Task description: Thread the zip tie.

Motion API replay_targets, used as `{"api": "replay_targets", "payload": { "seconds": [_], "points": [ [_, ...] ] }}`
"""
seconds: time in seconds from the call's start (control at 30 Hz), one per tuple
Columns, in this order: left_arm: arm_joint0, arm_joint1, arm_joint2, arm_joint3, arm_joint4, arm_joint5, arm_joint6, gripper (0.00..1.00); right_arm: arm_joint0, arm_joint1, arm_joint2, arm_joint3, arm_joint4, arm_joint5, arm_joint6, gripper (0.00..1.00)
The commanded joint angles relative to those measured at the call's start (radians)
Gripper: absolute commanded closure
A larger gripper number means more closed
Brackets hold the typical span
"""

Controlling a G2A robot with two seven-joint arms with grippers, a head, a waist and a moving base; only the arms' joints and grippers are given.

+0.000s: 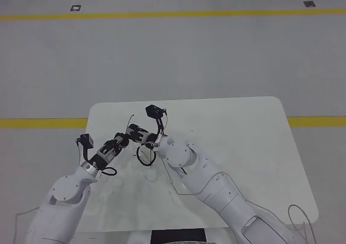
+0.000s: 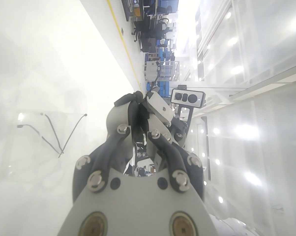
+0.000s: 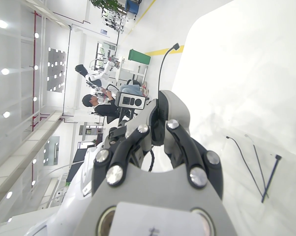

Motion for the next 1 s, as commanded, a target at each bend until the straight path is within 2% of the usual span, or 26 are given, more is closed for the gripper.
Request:
{"api": "replay_targets", "payload": {
  "seconds": [0.0, 0.2, 0.23, 0.27, 0.3, 0.33, 0.97],
  "points": [
    [-0.001, 0.000, 0.000, 0.001, -0.002, -0.003, 0.000, 1.00, 0.001, 0.000, 0.000, 0.001, 0.001, -0.001, 0.000, 1.00],
    [-0.002, 0.001, -0.002, 0.003, -0.013, -0.012, -0.005, 1.00, 0.003, -0.001, 0.000, 0.006, 0.005, -0.001, -0.001, 1.00],
    [-0.002, 0.001, -0.004, 0.004, -0.015, -0.013, -0.007, 1.00, 0.004, -0.002, -0.001, 0.006, 0.005, 0.000, -0.001, 0.84],
    [-0.002, 0.002, -0.004, 0.004, -0.016, -0.014, -0.007, 1.00, 0.004, -0.002, -0.001, 0.007, 0.006, 0.000, -0.001, 0.72],
    [-0.002, 0.002, -0.005, 0.004, -0.017, -0.015, -0.007, 1.00, 0.005, -0.002, 0.000, 0.008, 0.007, 0.000, -0.001, 0.62],
    [-0.003, 0.002, -0.006, 0.005, -0.019, -0.016, -0.008, 1.00, 0.006, -0.002, 0.000, 0.009, 0.008, -0.001, -0.002, 0.58],
    [-0.001, 0.005, -0.008, -0.003, -0.033, -0.020, -0.017, 1.00, 0.007, 0.002, 0.021, 0.017, 0.013, -0.004, -0.005, 0.54]
  ]
}}
